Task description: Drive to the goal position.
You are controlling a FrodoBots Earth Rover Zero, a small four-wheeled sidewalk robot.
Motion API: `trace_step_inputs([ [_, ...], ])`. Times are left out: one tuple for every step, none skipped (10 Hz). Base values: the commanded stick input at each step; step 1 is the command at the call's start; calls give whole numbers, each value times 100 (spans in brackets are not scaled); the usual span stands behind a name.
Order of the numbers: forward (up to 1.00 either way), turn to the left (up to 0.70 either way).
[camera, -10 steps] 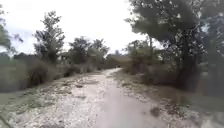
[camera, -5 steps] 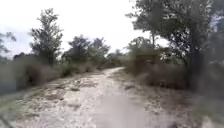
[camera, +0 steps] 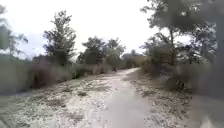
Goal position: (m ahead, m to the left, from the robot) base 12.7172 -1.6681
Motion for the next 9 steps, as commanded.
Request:
trace_step_inputs([
  [70,0],
  [70,0],
  [70,0],
  [70,0],
  [70,0],
  [70,0],
  [70,0],
  [70,0],
  [70,0],
])
